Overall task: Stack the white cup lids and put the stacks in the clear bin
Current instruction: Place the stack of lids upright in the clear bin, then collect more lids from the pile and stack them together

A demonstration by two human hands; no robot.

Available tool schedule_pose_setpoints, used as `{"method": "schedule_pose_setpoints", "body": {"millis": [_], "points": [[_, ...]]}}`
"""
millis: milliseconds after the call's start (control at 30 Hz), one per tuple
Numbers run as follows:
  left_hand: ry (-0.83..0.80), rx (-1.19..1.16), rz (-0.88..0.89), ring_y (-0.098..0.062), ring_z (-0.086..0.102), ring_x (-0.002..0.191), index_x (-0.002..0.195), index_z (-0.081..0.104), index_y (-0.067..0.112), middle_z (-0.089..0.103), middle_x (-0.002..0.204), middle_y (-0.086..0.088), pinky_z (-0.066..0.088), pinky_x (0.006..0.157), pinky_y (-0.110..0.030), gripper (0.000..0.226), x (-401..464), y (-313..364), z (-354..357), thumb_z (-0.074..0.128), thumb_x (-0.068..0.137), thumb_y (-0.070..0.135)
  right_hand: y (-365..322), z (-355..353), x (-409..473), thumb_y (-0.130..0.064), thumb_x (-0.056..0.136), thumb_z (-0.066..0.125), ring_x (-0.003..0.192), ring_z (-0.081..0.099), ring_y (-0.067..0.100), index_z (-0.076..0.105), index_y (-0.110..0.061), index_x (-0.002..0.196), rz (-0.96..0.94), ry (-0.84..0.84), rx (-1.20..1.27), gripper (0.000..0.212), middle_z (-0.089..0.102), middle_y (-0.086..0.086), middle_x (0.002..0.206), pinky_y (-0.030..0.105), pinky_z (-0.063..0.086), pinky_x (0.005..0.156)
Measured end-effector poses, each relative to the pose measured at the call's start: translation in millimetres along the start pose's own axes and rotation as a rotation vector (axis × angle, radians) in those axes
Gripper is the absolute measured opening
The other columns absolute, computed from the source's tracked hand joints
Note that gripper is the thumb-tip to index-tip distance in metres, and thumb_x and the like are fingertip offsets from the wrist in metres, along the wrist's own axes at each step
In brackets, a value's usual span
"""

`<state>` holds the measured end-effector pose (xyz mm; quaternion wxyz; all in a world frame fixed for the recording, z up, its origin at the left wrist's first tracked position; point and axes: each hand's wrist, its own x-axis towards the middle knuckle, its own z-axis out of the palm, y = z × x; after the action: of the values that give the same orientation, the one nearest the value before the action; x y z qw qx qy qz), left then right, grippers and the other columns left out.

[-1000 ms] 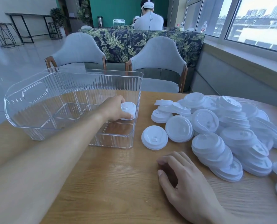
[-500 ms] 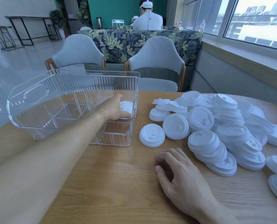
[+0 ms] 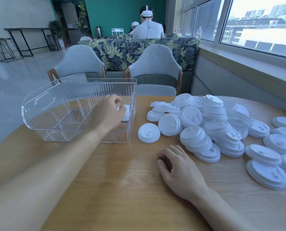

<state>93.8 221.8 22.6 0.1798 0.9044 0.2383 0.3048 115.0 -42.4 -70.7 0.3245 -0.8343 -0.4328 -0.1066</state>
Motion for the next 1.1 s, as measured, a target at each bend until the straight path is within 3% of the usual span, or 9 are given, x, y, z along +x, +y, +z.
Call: {"method": "schedule_pose_setpoints", "body": {"millis": [67,167,233,333,500,733,967,1100], "points": [[0.112,-0.059,0.038,-0.015,0.061,0.094,0.097,0.066,0.025,0.066,0.099,0.011,0.051,0.072,-0.035,0.015,-12,7,-7,0.052,0.099,0.030,2,-4,-7,-0.026,0.092,0.059,0.096,0.049,0.004,0.064,-0.025,0.100,0.003,0.002,-0.007,0.010,0.057,-0.019,0.094,0.018,0.043,0.081],[0.198,-0.155,0.045,-0.014,0.057,0.075,0.078,0.059,0.024,0.061,0.076,0.009,0.043,0.057,-0.033,0.026,-34,20,-14,0.050,0.101,0.031,7,-12,-19,-0.029,0.092,0.058,0.097,0.047,0.002,0.063,-0.027,0.100,0.013,0.007,-0.020,0.010,0.055,-0.021,0.094,0.016,0.041,0.083],[0.206,-0.201,0.038,-0.011,0.053,0.062,0.070,0.053,0.025,0.055,0.063,0.008,0.031,0.052,-0.030,0.032,-56,34,-15,0.051,0.102,0.030,10,-18,-26,-0.028,0.091,0.058,0.097,0.046,0.001,0.064,-0.026,0.099,0.018,0.019,-0.027,0.010,0.055,-0.021,0.094,0.014,0.038,0.084],[0.124,-0.256,0.015,-0.016,0.054,0.057,0.067,0.052,0.021,0.055,0.056,0.003,0.038,0.050,-0.035,0.037,-90,50,-6,0.052,0.103,0.032,16,-29,-37,-0.028,0.090,0.059,0.098,0.048,0.003,0.064,-0.026,0.095,0.040,0.033,-0.040,0.007,0.055,-0.020,0.094,0.014,0.038,0.084],[-0.026,-0.282,-0.042,-0.017,0.061,0.065,0.073,0.059,0.024,0.063,0.063,0.008,0.050,0.060,-0.038,0.031,-137,68,20,0.051,0.097,0.042,31,-46,-53,-0.027,0.090,0.061,0.099,0.049,0.007,0.064,-0.024,0.092,0.088,0.044,-0.076,0.005,0.054,-0.017,0.094,0.019,0.039,0.083],[-0.166,-0.342,-0.020,-0.005,0.061,0.073,0.082,0.062,0.033,0.065,0.076,0.017,0.052,0.068,-0.033,0.015,-173,91,50,0.059,0.097,0.034,52,-72,-76,-0.028,0.091,0.059,0.099,0.046,0.009,0.063,-0.024,0.090,0.124,0.036,-0.105,0.006,0.055,-0.016,0.096,0.026,0.043,0.088],[-0.189,-0.281,0.123,-0.003,0.058,0.086,0.088,0.060,0.037,0.061,0.090,0.018,0.052,0.069,-0.030,0.010,-185,103,63,0.060,0.096,0.031,67,-93,-94,-0.031,0.092,0.058,0.098,0.049,0.007,0.064,-0.025,0.090,0.156,0.044,-0.124,0.009,0.053,-0.019,0.096,0.023,0.044,0.085],[-0.209,-0.256,0.166,0.001,0.057,0.100,0.106,0.061,0.037,0.057,0.109,0.025,0.053,0.080,-0.032,0.010,-182,100,71,0.060,0.097,0.035,68,-94,-93,-0.039,0.091,0.050,0.097,0.047,0.008,0.063,-0.025,0.088,0.141,0.043,-0.129,0.019,0.052,-0.019,0.093,0.025,0.044,0.084]]}}
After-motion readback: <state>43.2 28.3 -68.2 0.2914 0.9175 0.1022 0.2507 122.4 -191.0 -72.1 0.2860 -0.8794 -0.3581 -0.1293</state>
